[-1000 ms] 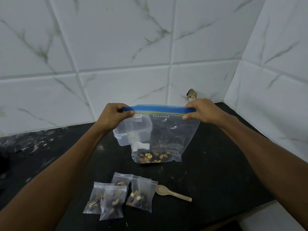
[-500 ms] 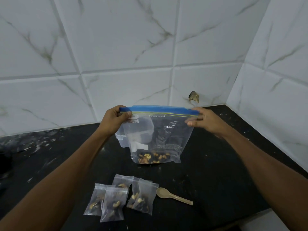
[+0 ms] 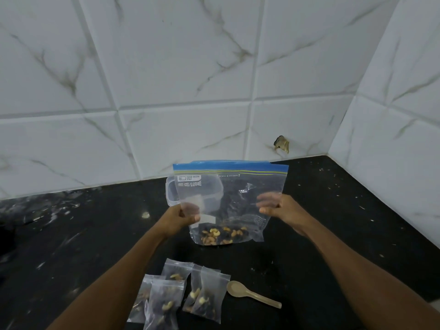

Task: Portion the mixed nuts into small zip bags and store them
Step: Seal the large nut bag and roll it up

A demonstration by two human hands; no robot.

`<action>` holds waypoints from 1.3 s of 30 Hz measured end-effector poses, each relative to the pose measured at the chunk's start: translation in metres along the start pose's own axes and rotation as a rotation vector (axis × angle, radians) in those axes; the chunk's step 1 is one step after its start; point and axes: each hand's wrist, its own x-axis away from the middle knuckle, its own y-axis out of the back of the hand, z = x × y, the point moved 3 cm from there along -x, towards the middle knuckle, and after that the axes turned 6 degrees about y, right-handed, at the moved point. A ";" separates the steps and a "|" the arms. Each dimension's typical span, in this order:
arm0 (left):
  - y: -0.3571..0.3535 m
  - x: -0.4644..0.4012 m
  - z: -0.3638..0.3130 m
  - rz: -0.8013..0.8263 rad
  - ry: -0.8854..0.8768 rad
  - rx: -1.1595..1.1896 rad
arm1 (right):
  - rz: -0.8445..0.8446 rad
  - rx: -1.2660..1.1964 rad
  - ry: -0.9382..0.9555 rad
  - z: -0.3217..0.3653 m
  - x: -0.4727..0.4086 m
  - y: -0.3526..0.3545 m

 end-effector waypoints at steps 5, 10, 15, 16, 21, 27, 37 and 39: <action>-0.001 0.003 0.013 -0.147 0.059 0.186 | -0.125 -0.052 -0.052 -0.011 0.000 -0.006; -0.003 0.000 0.025 -0.168 0.173 0.418 | -0.203 -0.218 -0.123 -0.017 -0.003 -0.011; -0.003 -0.002 0.028 -0.229 0.171 0.569 | -0.306 -0.282 -0.149 -0.016 -0.001 -0.015; -0.002 0.000 0.028 -0.243 0.160 0.590 | -0.331 -0.297 -0.159 -0.016 0.000 -0.014; 0.000 0.011 0.022 -0.213 0.034 0.576 | -0.356 -0.304 -0.159 -0.021 0.001 -0.009; 0.007 0.025 -0.008 -0.136 -0.133 0.216 | -0.276 -0.231 -0.035 -0.011 0.000 0.008; 0.028 0.034 -0.013 -0.301 -0.295 -0.326 | 0.022 0.502 0.056 0.013 0.005 0.023; 0.024 0.038 -0.008 -0.314 -0.309 -0.351 | 0.017 0.593 0.121 0.010 0.008 0.019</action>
